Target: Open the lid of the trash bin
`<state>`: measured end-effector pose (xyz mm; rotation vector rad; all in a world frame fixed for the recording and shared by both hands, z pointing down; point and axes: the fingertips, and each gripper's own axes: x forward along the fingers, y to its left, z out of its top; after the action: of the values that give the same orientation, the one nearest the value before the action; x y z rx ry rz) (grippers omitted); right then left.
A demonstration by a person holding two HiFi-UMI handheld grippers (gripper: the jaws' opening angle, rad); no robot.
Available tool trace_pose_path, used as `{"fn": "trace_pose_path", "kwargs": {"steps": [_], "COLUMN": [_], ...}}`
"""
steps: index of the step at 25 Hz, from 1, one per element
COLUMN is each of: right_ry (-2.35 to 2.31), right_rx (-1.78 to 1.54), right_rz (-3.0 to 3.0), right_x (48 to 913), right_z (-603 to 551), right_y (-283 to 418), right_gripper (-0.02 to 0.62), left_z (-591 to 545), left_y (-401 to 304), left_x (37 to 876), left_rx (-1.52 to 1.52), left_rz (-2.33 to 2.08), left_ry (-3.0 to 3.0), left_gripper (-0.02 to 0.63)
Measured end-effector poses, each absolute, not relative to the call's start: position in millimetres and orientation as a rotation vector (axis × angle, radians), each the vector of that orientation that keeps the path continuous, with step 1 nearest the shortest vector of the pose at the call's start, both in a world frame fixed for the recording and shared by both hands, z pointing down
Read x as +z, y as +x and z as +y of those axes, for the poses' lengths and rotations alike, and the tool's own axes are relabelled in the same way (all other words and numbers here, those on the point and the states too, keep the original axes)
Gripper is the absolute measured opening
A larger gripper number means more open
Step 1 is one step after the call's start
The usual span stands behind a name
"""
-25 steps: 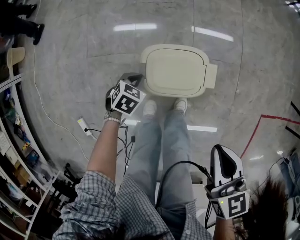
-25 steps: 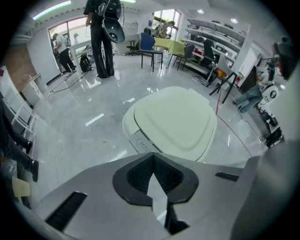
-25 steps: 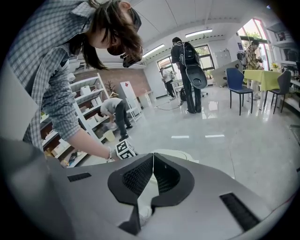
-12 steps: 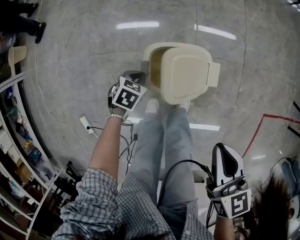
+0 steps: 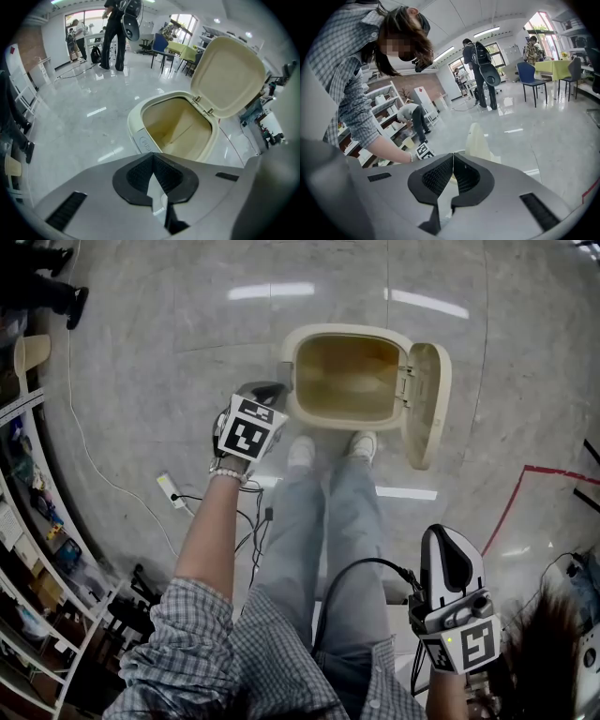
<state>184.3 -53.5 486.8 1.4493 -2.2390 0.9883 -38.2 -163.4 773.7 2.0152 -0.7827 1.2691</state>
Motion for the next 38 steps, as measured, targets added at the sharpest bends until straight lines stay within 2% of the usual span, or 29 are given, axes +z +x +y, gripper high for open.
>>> {"fn": "trace_pose_path", "kwargs": {"steps": [21, 38], "right_ry": [1.507, 1.600], "right_rx": [0.908, 0.796], "right_rz": [-2.283, -2.354], "right_x": [453.1, 391.9], "right_z": [-55.4, -71.3], "right_y": [184.6, 168.3], "right_gripper": [0.018, 0.018], "left_z": [-160.7, -172.7], "left_y": [-31.3, -12.3], "left_x": [711.0, 566.7], "left_rx": [1.235, 0.953], "left_rz": [-0.720, -0.806], "left_ry": [2.180, 2.383], "left_gripper": [0.008, 0.008]}}
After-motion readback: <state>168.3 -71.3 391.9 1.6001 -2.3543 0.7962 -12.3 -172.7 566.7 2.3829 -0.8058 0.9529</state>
